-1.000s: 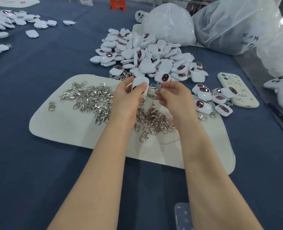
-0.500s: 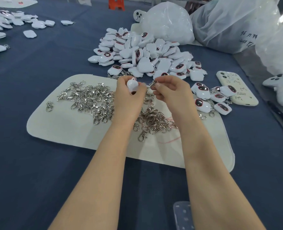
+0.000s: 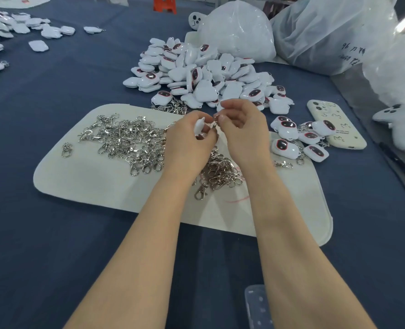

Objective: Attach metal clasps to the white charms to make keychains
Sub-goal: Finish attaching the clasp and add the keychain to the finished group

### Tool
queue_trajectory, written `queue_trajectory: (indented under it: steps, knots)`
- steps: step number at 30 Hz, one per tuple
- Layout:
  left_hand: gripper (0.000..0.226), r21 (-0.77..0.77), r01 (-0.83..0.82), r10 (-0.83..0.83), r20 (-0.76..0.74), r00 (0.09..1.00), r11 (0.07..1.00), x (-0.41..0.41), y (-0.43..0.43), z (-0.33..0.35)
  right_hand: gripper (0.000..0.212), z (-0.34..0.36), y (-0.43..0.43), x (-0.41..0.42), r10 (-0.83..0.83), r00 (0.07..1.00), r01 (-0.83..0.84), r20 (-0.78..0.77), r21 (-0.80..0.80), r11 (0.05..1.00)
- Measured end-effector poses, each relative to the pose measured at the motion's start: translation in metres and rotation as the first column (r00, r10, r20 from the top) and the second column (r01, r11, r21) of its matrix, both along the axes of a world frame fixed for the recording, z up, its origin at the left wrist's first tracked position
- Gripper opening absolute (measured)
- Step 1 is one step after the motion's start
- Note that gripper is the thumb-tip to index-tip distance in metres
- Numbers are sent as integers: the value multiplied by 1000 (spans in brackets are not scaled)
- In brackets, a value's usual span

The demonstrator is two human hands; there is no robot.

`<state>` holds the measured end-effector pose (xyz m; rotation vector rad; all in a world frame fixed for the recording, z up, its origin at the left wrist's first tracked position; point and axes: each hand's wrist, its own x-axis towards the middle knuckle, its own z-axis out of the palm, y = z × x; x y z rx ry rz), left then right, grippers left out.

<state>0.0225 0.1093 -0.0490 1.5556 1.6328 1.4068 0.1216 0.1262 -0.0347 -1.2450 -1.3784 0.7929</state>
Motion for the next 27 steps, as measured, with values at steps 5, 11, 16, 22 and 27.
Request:
queue_trajectory:
  steps: [5,11,16,22,27]
  knots:
    - [7,7,-22,21,81,997,1000,0,1,2,29,-2,-2,-3,31,996,-37,78,86,996]
    - [11,-20,-34,36,120,992,999,-5,5,1,26,-2,-3,-3,28,995,-36,92,87,996]
    - [11,-12,-35,36,209,977,999,-5,5,1,11,-1,-2,-1,12,993,-16,121,35,999]
    - [11,-16,-45,47,169,984,999,-5,6,0,6,-4,-3,-4,-11,988,8,152,25,1000]
    - [10,-13,-37,39,110,993,999,-2,4,1,7,-6,-4,-6,-41,985,31,170,57,998]
